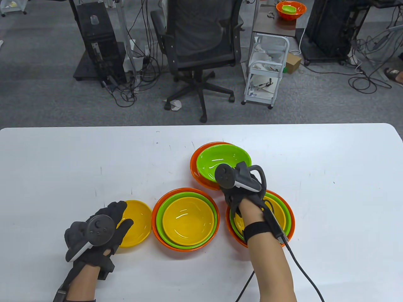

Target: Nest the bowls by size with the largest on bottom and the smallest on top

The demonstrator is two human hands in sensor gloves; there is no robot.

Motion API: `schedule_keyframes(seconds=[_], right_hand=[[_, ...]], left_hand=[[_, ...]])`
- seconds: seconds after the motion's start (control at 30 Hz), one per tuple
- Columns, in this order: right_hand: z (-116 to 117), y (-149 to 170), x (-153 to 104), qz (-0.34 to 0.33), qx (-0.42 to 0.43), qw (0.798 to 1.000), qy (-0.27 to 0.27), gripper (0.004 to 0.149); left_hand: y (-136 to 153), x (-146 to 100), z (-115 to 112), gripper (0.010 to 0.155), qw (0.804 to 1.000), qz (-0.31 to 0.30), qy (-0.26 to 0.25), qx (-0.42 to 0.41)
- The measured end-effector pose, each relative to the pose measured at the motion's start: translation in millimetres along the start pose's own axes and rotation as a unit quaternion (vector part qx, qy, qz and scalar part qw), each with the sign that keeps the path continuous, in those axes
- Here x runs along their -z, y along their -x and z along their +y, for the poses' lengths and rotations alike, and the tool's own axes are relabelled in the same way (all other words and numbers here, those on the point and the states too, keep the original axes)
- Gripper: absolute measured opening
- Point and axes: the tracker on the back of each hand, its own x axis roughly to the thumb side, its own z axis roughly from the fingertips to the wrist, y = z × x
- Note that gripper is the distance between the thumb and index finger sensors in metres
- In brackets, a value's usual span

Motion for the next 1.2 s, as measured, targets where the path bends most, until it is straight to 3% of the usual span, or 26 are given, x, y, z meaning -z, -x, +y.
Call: schedule_keyframes(seconds=[0.53,0.8,1.2], right_hand=[[6,-4,4,0.02,-0.003,0.999,-0.04,0.042],[11,2,6,0.065,0.063,0.989,-0.121,0.052],[12,-3,6,0.064,0.043,0.989,-0.126,0.055]], left_hand=[[0,-3,0,0.068,1.0,-0.004,0.003,-0.015],[5,-1,-3,0.068,1.0,0.007,0.009,-0.024],[9,-1,-5,0.068,0.999,0.016,0.015,-0.034]])
